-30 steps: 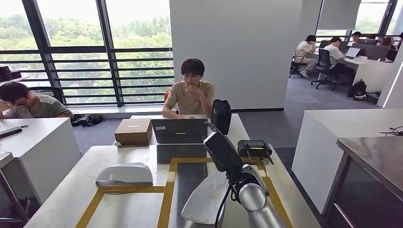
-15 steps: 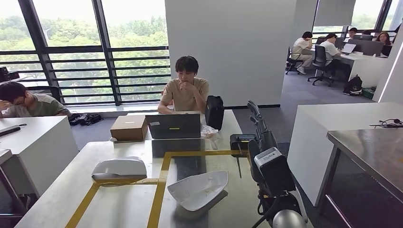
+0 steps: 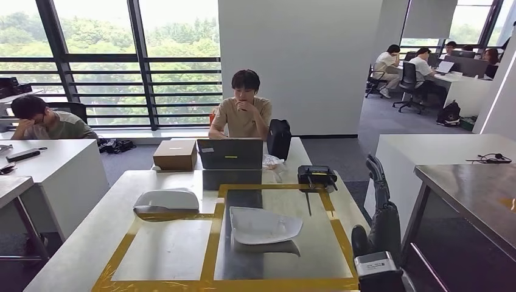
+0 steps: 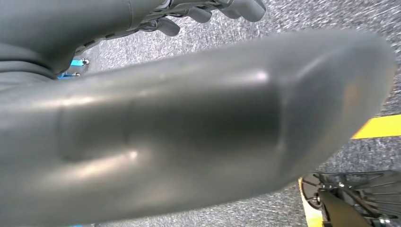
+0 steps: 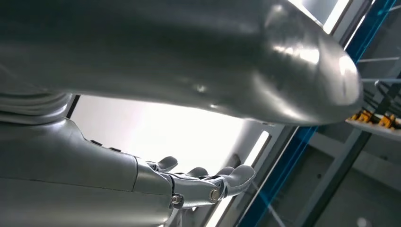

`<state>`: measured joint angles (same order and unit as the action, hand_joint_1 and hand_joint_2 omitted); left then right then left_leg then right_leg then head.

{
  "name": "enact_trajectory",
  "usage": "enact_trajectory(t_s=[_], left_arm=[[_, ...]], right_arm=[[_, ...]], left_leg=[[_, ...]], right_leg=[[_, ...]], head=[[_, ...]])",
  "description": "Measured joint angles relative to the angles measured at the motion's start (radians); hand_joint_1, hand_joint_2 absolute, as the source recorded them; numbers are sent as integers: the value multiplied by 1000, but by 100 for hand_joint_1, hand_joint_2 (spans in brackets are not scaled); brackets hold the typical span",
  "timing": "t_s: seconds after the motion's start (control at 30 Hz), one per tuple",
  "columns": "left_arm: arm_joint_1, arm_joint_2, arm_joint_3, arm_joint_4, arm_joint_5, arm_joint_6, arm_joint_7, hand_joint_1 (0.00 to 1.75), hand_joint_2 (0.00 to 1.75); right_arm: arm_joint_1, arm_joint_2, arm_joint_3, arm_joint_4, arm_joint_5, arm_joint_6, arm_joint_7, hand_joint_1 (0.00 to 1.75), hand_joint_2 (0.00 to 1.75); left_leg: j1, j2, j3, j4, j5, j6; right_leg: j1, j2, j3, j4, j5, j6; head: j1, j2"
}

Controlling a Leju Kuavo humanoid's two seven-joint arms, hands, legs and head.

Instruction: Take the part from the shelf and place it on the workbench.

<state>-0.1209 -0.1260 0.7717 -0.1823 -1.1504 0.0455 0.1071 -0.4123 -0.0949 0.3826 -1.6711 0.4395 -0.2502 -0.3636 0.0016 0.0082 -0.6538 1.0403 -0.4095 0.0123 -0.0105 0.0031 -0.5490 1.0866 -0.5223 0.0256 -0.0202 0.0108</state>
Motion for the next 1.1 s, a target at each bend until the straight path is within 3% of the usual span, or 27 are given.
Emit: enact_trajectory(t_s=[0.03, 0.13, 0.17, 0.2, 0.27, 0.3, 0.33, 0.37, 0.4, 0.43, 0.5, 0.53, 0.57, 0.63, 0.67, 0.7, 0.8, 0.83, 0.87, 0.9, 0.93, 0.97, 1.03, 1.1], left_arm=[[1, -1, 0, 0, 3, 1, 0, 0, 0], [10, -1, 1, 0, 9, 4, -2, 0, 0], [15, -1, 2, 0, 10, 5, -2, 0, 0], [19, -1, 3, 1, 10, 6, -3, 0, 0], [23, -1, 6, 1, 11, 6, -3, 0, 0], [24, -1, 7, 2, 11, 6, -3, 0, 0], [25, -1, 8, 2, 11, 6, -3, 0, 0], [25, 0, 8, 2, 11, 6, -3, 0, 0], [25, 0, 9, 1, 11, 6, -3, 0, 0], [25, 0, 10, 1, 11, 6, -3, 0, 0], [24, 0, 11, 0, 11, 6, -3, 0, 0], [23, 0, 12, 0, 11, 7, -4, 0, 0], [24, 0, 12, 0, 11, 8, -4, 0, 0], [28, 0, 14, 0, 11, 10, -3, 0, 0], [30, 0, 14, 0, 11, 12, -2, 0, 0], [33, 0, 15, 0, 11, 14, -1, 0, 0], [39, 2, 17, -1, 17, 20, 0, 0, 0], [41, 2, 19, -1, 19, 21, 1, 0, 0], [42, 2, 21, -1, 20, 21, 1, 0, 0], [43, 1, 23, -1, 20, 20, 3, 0, 0], [43, 1, 24, -1, 18, 18, 6, 0, 0], [42, -1, 25, -1, 14, 16, 11, 0, 0], [35, -4, 25, -1, 5, 13, 21, 0, 0], [30, -8, 25, -1, -1, 12, 27, 0, 0]], right_arm=[[24, -2, -5, -4, 4, -14, -7, 0, 0], [113, -4, -28, 4, -9, -43, -40, 0, 0], [140, -3, -34, 11, -16, -50, -53, 0, 0], [163, -2, -41, 18, -21, -55, -65, 0, 0], [196, -1, -51, 29, -25, -61, -77, 0, 0], [208, -1, -55, 33, -26, -62, -78, 0, 0], [218, -1, -58, 37, -27, -61, -79, 0, 0], [226, -1, -61, 41, -28, -61, -79, 0, 0], [232, -1, -63, 44, -28, -60, -78, 0, 0], [236, -1, -65, 46, -28, -59, -78, 0, 0], [242, 0, -70, 48, -29, -59, -74, 0, 0], [247, 0, -75, 49, -33, -62, -73, 0, 0], [258, 2, -82, 49, -39, -66, -74, 0, 0], [298, 7, -105, 51, -61, -80, -84, 0, 0], [324, 11, -122, 51, -73, -89, -93, 0, 0], [351, 15, -142, 52, -81, -96, -100, 0, 0], [415, 37, -216, 62, -79, -114, -80, 0, 0], [428, 45, -243, 77, -72, -120, -58, 0, 0], [437, 53, -268, 98, -64, -126, -33, 0, 0], [440, 59, -297, 132, -55, -132, -6, 0, 0], [438, 64, -327, 179, -47, -134, 22, 0, 0], [429, 67, -361, 241, -41, -131, 44, 0, 0], [396, 70, -430, 414, -39, -117, 64, 0, 0], [360, 70, -498, 629, -46, -106, 64, 0, 0]], left_leg=[[0, 0, -2, 1, 6, -6], [3, -3, -6, -4, 18, -25], [4, -5, -13, 6, 0, -30], [4, -6, -24, 34, -36, -35], [7, -8, -51, 141, -139, -43], [8, -8, -62, 202, -175, -47], [10, -8, -63, 249, -188, -50], [10, -8, -50, 268, -178, -52], [11, -8, -20, 252, -153, -52], [12, -8, 27, 202, -129, -53], [11, -12, 136, 61, -130, -48], [9, -15, 170, 10, -142, -43], [6, -18, 183, -17, -152, -35], [4, -18, 171, -23, -139, -15], [4, -16, 163, -23, -128, -5], [5, -14, 152, -24, -117, 4], [2, -9, 107, -23, -79, 18], [0, -7, 90, -22, -66, 19], [-2, -6, 74, -19, -54, 19], [-3, -4, 58, -15, -44, 18], [-4, -3, 44, -10, -34, 17], [-5, -2, 33, -6, -26, 15], [-6, -1, 20, -2, -9, 7], [-5, -1, 17, -8, 9, -5]], right_leg=[[3, 0, 24, -39, -11, -9], [6, -2, 22, -63, 2, -33], [4, -4, 15, -67, 14, -41], [0, -5, 4, -71, 28, -47], [-2, -6, -24, -72, 52, -52], [-2, -6, -38, -72, 64, -51], [-3, -7, -53, -71, 76, -50], [-3, -8, -69, -70, 88, -47], [-4, -8, -83, -69, 100, -44], [-6, -9, -97, -67, 112, -40], [-5, -8, -116, -63, 130, -28], [-4, -9, -118, -62, 138, -21], [-4, -9, -118, -64, 147, -14], [-7, -9, -116, -70, 160, 0], [-9, -9, -121, -63, 146, 5], [-11, -7, -131, -38, 113, 10], [-9, -5, -181, 144, -42, 16], [-7, -5, -187, 202, -64, 15], [-5, -4, -179, 232, -59, 14], [-3, -4, -153, 227, -35, 11], [0, -4, -107, 186, -7, 6], [5, -4, -48, 115, 3, -3], [13, -7, 48, -26, -11, -18], [18, -11, 70, -80, -23, -30]], head=[[0, 0], [-1, 0], [-2, 0], [-3, 0], [-4, 0], [-4, 0], [-4, 0], [-4, 0], [-4, 0], [-5, 0], [-5, 0], [-5, 0], [-5, 0], [-6, 0], [-5, 0], [-5, 0], [-3, 0], [-2, 0], [-2, 0], [-2, 0], [-1, 0], [-1, 0], [-1, 0], [-1, 0]])
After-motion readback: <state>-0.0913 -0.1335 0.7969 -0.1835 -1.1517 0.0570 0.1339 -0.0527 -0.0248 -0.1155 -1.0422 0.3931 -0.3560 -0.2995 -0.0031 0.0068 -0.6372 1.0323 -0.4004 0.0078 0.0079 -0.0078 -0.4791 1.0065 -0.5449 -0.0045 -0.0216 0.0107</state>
